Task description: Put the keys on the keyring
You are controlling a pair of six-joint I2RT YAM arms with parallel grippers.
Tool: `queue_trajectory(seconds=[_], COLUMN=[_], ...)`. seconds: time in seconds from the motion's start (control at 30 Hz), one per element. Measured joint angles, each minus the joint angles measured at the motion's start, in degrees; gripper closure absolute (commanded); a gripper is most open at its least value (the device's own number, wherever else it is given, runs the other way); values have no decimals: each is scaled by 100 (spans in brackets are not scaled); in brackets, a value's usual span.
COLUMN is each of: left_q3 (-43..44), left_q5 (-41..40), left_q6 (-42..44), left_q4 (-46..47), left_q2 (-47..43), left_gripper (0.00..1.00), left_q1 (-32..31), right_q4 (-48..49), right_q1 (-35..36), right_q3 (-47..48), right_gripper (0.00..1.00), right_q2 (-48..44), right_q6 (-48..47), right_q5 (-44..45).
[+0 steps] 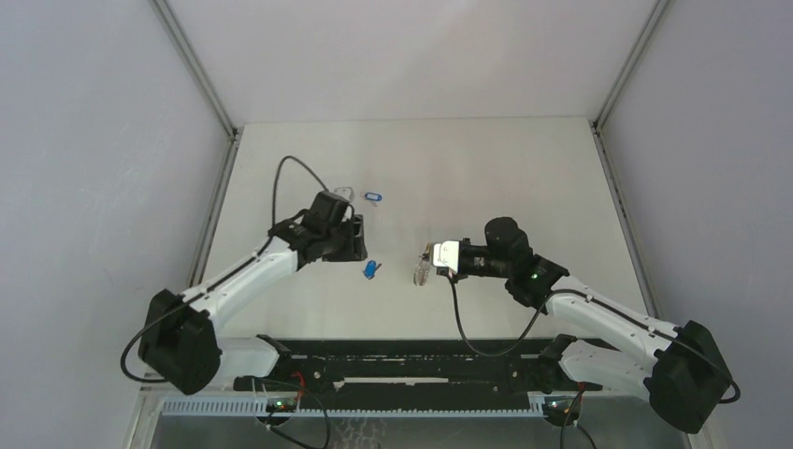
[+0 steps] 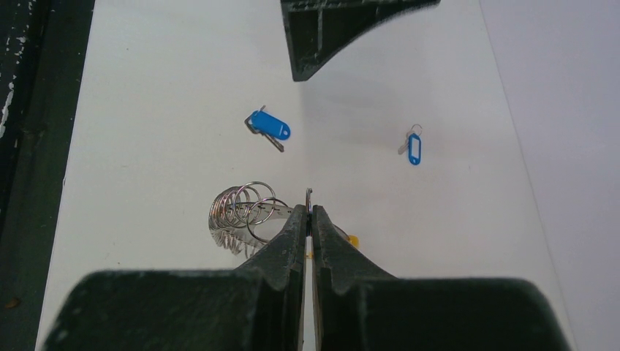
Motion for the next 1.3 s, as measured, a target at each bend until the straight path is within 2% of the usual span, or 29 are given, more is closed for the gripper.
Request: queue_trajectory(seconds=[0.1, 0.3, 0.7, 0.9, 1.3], left_q3=[446, 673, 673, 673, 673], left_q5=[-57, -177, 404, 654, 846], left_q6=[1078, 3088, 5855, 6561, 7020], left_q4=[-286, -610, -236, -76, -131], left_q2=[542, 1307, 1510, 2011, 2417], left_gripper=[51, 52, 51, 52, 58], left_q1=[-289, -608, -612, -612, -726], right_q4=[-4, -37, -42, -42, -46], right_q1=[0, 2, 4, 7, 7], right_q3=[0, 0, 0, 0, 0], right_gripper=[100, 100, 100, 100, 100], right_q2=[-39, -155, -166, -166, -166], right_q6=[0, 0, -4, -7, -20], right_q5=[0, -2, -22, -24, -20])
